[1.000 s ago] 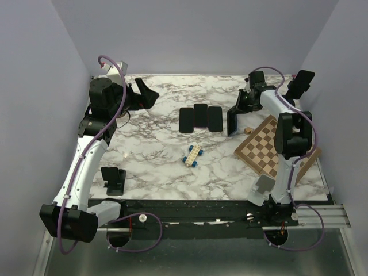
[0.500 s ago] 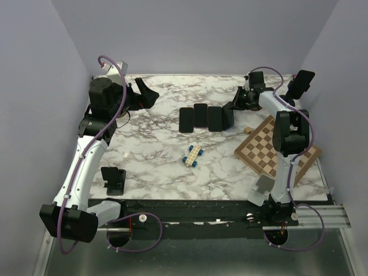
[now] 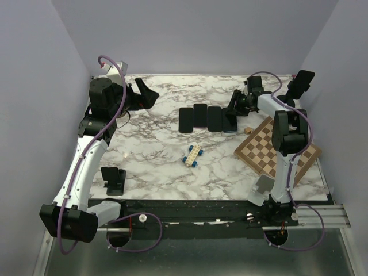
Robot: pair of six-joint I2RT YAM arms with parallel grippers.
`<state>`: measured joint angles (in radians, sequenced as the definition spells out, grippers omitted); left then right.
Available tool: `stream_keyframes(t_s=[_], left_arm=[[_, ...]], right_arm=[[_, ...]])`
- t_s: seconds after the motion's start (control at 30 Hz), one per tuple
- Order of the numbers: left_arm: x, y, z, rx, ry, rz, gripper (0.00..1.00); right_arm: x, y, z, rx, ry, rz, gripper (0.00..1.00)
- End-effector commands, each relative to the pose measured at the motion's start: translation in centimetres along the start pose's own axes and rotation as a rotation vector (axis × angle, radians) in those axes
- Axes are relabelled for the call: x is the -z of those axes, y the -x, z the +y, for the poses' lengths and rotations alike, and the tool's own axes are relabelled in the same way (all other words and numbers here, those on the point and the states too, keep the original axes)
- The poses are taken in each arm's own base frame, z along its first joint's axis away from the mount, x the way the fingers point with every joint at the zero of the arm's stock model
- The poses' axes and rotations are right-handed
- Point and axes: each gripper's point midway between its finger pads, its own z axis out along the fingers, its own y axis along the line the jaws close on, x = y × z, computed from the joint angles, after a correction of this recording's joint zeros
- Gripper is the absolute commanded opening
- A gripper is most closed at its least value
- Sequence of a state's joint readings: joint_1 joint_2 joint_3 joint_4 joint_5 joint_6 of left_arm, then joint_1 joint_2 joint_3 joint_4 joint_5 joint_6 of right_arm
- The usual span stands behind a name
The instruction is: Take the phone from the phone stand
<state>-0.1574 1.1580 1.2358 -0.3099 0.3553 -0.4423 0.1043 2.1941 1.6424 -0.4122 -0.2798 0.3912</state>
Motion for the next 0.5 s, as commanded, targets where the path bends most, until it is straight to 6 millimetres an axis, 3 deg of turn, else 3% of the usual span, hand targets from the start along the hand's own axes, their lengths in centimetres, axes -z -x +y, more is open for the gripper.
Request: stream_keyframes(t_s=[0.0,0.17,0.33,0.47], left_arm=[[0.6,1.3,-0.8,-0.019,-0.012,-0.033,0.99],[0.5,1.2,-0.7,-0.019,-0.01,-0.028,0.99],[0.7,1.4,-0.7,-0.027,-0.003,-0.035,0.99],[0.8,1.4,-0.8,-0.025,-0.007,-0.037,0.99]], right_arm=[[0.1,-1.2,-0.7,0.012,-0.04,0.024,0.7],[1.3,-1.0,-0.9,0.025,-0.092,0.012,0.83],[3.8,0.2,-1.2,0.073,-0.221,-0.055,0.99],[5.6,0.4,-2.0,0.134,-0.371,-0.107,1.0]])
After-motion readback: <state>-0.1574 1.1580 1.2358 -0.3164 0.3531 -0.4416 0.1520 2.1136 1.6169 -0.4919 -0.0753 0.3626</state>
